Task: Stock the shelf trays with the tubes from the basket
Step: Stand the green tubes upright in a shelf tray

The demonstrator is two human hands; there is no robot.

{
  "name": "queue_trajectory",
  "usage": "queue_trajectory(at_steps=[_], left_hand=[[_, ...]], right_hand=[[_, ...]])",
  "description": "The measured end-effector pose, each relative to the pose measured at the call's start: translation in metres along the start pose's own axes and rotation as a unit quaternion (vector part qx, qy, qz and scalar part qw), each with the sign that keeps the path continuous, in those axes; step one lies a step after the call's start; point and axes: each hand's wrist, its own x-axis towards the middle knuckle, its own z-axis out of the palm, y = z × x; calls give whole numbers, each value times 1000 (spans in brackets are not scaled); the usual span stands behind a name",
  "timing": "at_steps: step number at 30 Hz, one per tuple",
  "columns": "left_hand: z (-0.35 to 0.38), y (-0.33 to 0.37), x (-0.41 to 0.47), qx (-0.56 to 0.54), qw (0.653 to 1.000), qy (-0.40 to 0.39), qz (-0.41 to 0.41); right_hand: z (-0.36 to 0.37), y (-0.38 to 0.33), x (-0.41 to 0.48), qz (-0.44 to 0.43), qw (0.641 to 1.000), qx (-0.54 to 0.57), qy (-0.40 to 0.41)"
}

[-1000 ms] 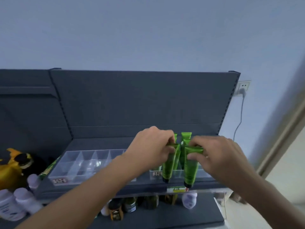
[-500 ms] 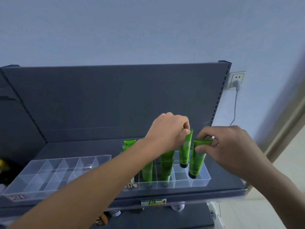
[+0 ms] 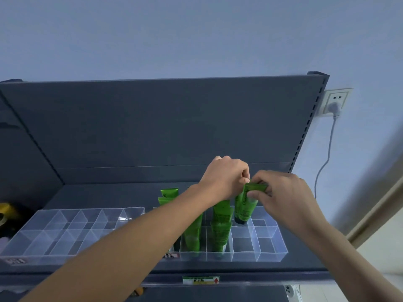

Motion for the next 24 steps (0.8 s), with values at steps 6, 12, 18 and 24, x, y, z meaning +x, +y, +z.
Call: queue_trajectory(at_steps=[6,12,18,24], left_hand=[[6,-7,3,-42,999,-7,-19],[17,-16,2,-81,996,-29,-28],[22,-20,4,-90,995,-30,-7],[25,-22,1,-98,995,-24,3]], right_hand=[[26,10,7,-4,999,-20,-25],[46,18,4,-1,997,-43,-62],[53,20,0,1,997,-49,-67],[48,14,1,4,994,-65,-88]])
